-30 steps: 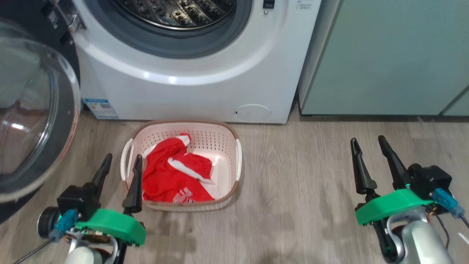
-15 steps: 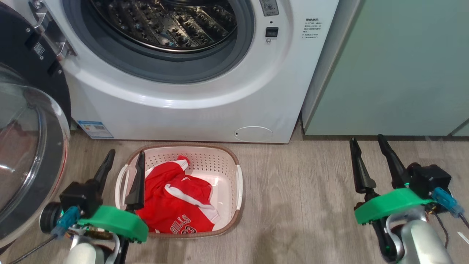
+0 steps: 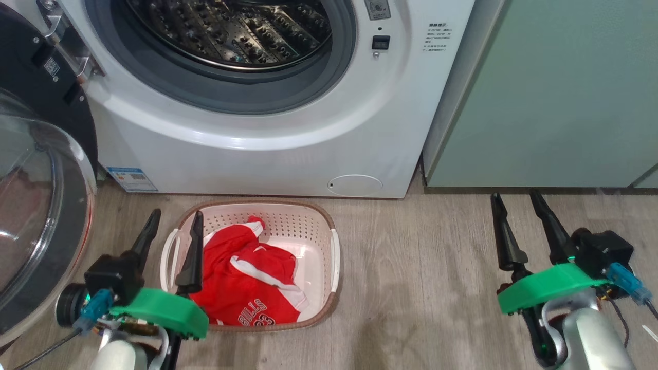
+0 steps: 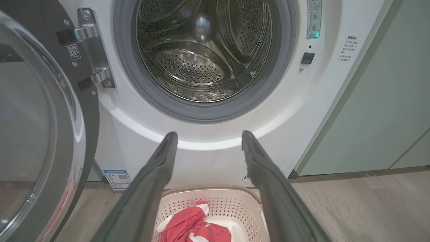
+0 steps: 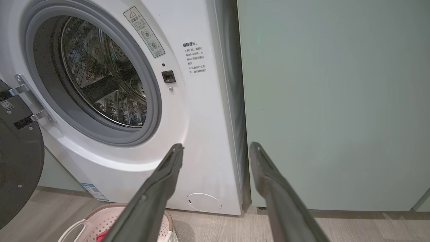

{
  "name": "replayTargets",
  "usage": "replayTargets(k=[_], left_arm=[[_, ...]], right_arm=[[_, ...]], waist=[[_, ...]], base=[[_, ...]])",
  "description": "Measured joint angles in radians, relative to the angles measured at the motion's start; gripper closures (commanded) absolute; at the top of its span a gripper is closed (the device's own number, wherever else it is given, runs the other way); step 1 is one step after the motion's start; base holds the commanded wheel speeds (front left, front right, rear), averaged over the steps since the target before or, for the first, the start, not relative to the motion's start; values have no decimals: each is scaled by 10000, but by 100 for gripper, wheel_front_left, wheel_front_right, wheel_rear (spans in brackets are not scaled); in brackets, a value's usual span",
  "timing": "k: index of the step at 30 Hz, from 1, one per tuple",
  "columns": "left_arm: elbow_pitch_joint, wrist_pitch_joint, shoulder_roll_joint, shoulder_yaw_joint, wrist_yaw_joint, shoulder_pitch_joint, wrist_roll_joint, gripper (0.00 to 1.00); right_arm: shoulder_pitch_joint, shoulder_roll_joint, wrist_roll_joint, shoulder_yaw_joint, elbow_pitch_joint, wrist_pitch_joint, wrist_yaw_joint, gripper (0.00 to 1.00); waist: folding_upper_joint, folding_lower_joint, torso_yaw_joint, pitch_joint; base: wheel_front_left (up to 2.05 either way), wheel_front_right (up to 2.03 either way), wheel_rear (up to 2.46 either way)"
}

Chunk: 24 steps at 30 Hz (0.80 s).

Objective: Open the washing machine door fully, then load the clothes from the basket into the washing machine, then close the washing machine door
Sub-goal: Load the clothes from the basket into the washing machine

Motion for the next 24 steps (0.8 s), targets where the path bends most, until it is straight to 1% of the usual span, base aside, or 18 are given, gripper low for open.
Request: replayTargets(k=[11, 14, 18, 24], left_arm=[[4, -73, 44, -98, 10, -50, -75, 0], [194, -86, 58, -224, -17, -167, -161, 0], [1012, -71, 54, -474, -290, -779, -401, 0], [3312, 311, 38, -752, -508, -2209, -759, 0]], right_arm=[[-22, 0, 0, 44, -4, -2, 0, 0], [-117, 0, 0, 107, -59, -2, 0, 0], [-394, 0, 0, 230, -236, -2, 0, 0], [-705, 0, -6, 447, -376, -2, 0, 0]], waist=[[0, 0, 2, 109], [0, 0, -4, 238], [0, 0, -21, 572], [0, 0, -143, 1269]], base=[[0, 0, 0], [0, 0, 0], [0, 0, 0], [0, 0, 0]])
